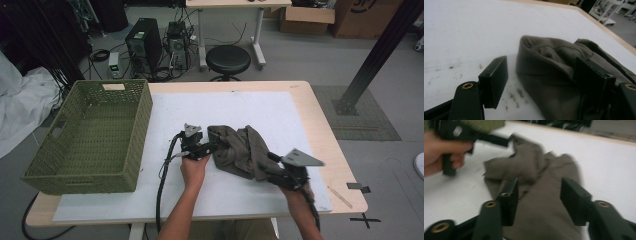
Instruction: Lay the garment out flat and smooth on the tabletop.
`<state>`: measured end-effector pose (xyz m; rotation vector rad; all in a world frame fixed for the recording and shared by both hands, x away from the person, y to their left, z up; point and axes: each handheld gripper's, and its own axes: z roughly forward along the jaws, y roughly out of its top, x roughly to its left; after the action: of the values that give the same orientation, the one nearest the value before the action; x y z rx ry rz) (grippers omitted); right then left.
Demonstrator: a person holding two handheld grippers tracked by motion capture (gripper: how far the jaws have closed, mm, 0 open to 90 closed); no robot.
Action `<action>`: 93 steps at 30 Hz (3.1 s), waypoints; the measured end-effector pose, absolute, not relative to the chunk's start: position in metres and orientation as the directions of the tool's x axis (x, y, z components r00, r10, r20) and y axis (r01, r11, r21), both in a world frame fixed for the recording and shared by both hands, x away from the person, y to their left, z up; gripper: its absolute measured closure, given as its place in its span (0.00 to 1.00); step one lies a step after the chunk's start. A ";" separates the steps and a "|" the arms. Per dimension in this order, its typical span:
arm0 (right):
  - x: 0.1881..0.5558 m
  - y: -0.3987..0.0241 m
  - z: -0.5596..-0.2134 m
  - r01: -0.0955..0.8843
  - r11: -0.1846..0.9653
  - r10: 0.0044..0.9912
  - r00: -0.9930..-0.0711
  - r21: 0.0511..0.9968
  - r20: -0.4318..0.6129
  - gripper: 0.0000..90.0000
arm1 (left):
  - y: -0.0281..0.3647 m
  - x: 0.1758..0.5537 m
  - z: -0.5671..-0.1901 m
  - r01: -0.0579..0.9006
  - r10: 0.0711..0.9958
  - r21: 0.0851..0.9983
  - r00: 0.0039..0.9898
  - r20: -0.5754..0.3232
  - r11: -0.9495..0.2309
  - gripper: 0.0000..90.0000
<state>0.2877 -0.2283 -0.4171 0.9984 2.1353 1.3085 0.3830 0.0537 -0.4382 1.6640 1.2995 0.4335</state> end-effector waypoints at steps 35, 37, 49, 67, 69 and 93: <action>0.346 -0.211 -0.425 0.425 0.266 0.706 -0.697 0.865 0.125 0.55 | 0.132 0.351 -0.433 0.591 0.932 0.805 0.260 -0.252 0.053 0.52; 0.336 -0.192 -0.433 0.426 0.288 0.647 -0.746 0.858 0.154 0.55 | 0.131 0.352 -0.432 0.587 0.933 0.808 0.259 -0.250 0.053 0.52; 0.284 -0.215 -0.440 0.331 0.430 0.554 -0.831 0.840 0.044 0.96 | 0.125 0.355 -0.434 0.582 0.928 0.813 0.297 -0.224 0.010 0.45; 0.281 -0.293 -0.427 0.380 0.177 0.775 -0.622 0.908 0.109 0.65 | 0.122 0.350 -0.438 0.624 0.921 0.779 0.333 -0.202 -0.055 0.98; 0.295 -0.285 -0.428 0.393 0.193 0.785 -0.612 0.899 0.099 0.64 | 0.127 0.349 -0.435 0.607 0.945 0.794 0.281 -0.167 -0.040 0.92; 0.341 -0.257 -0.449 0.491 0.336 0.802 -0.597 0.804 0.029 0.58 | 0.071 0.352 -0.432 0.541 0.787 0.771 0.611 -0.086 -0.336 0.95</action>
<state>0.3406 -0.2571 -0.4489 1.1421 2.2330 1.1476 0.3515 0.0712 -0.4317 2.0302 1.0455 0.3869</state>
